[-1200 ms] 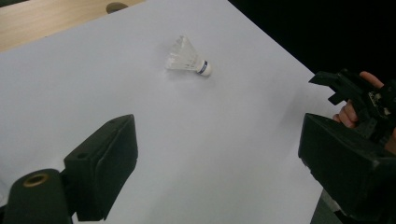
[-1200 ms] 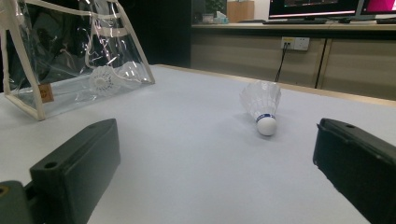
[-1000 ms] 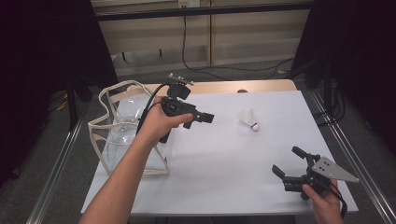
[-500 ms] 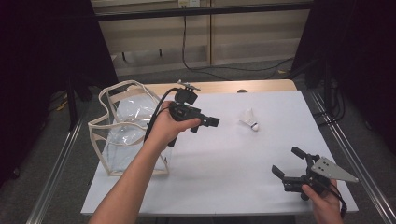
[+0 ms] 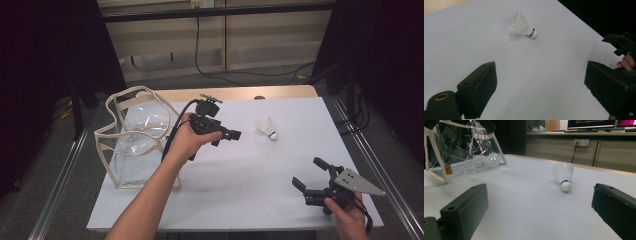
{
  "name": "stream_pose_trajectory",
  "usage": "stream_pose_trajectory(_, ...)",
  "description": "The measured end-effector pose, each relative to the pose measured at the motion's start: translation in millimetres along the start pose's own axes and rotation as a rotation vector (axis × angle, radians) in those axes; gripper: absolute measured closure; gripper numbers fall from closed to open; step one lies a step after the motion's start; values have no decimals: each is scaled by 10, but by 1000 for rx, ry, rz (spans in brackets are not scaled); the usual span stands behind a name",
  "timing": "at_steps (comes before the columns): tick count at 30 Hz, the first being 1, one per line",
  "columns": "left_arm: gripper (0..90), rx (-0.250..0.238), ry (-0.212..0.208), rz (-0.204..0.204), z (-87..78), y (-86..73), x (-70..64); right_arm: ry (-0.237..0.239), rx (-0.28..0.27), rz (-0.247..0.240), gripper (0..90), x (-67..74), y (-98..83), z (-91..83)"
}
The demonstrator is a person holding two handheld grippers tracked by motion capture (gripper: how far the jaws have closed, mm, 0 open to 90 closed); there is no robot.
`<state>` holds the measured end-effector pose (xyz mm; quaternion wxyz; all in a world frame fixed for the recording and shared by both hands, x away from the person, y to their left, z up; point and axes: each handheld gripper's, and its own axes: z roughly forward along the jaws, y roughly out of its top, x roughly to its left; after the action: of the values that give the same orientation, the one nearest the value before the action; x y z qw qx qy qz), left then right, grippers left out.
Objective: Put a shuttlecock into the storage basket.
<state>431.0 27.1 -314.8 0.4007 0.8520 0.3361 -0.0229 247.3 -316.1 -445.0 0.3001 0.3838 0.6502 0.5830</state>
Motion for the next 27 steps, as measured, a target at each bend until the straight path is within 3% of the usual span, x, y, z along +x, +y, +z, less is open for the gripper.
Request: stream_pose_trajectory(27, 97, 7, 26, 8, 294, -126, -9, 7, 3, -9, 6, 3, 1, 8)
